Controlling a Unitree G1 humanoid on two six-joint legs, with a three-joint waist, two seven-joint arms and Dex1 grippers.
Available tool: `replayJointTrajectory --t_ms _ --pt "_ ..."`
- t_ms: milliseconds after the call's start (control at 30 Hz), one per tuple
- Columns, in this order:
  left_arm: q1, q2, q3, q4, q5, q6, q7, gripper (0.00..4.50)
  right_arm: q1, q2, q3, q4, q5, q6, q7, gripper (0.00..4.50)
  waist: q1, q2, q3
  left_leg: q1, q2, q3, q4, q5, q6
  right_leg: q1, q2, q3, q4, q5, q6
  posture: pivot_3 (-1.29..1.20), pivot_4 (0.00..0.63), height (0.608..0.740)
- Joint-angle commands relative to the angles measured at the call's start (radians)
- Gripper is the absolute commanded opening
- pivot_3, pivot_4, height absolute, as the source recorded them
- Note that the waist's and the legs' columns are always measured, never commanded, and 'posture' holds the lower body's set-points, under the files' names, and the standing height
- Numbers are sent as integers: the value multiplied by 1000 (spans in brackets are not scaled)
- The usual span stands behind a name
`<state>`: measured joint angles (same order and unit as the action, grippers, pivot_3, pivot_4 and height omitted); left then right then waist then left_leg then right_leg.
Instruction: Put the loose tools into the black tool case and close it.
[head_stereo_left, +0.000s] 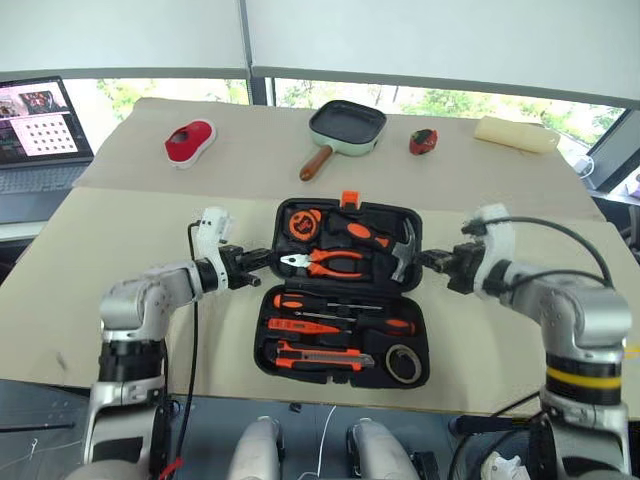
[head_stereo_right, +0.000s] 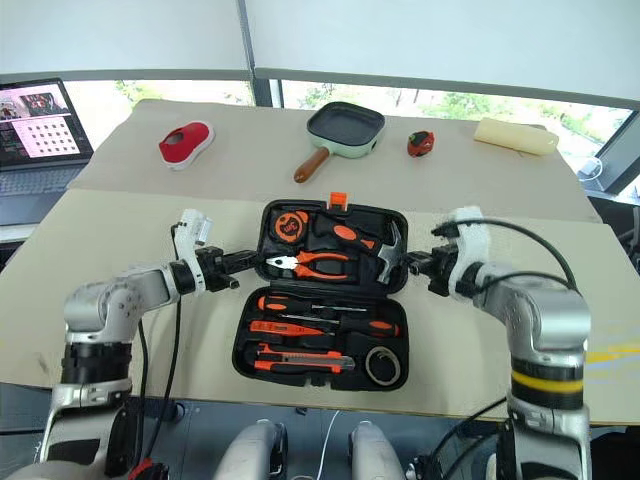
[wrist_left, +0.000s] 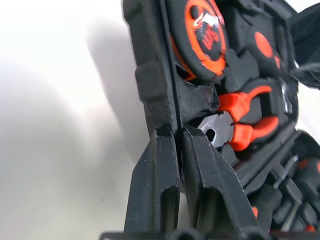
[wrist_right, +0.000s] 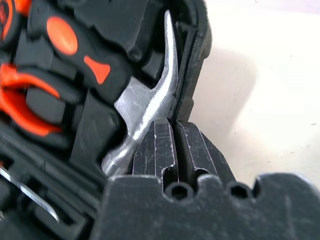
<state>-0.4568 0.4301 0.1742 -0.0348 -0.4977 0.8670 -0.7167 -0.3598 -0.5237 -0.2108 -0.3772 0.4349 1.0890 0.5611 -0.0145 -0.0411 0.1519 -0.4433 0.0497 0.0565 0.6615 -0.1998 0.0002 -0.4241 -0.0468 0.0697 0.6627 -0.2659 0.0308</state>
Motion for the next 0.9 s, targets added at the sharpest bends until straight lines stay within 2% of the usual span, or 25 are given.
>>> replayJointTrajectory --t_ms 33,233,467,667,800,867,900 --pt "46 1 -24 -108 31 -181 -22 207 76 3 59 -185 14 -177 47 0 -2 0 0 0 0 0 0 0 0 0 0 0 0 0 0 0 150 740" --pt "129 15 -17 -145 51 -279 -10 207 208 15 72 -255 -43 -366 32 0 -3 0 0 2 0 0 0 0 0 1 0 0 1 0 0 0 150 740" --pt "241 70 5 -212 81 -389 -27 207 400 -72 108 -319 -179 -726 119 0 -5 0 0 2 1 0 0 0 0 1 1 0 0 0 0 0 150 740" --pt "330 103 -6 -232 174 -567 -9 207 514 -183 132 -189 -429 -1255 151 0 -7 0 0 6 1 2 0 0 0 3 1 1 0 0 0 0 150 740" --pt "409 125 0 -217 251 -729 -14 207 557 -228 127 -89 -502 -1501 142 0 -5 0 0 10 1 2 0 0 0 6 1 1 1 0 -1 0 150 740" --pt "477 138 25 -227 255 -756 -17 207 600 -251 126 -70 -527 -1602 147 0 -6 0 0 12 2 3 0 0 0 8 1 2 1 0 -1 0 150 740" --pt "509 144 37 -237 249 -759 -19 815 624 -261 126 -67 -538 -1645 148 0 -7 0 0 14 2 3 -1 0 0 10 1 2 0 0 -1 0 150 740"
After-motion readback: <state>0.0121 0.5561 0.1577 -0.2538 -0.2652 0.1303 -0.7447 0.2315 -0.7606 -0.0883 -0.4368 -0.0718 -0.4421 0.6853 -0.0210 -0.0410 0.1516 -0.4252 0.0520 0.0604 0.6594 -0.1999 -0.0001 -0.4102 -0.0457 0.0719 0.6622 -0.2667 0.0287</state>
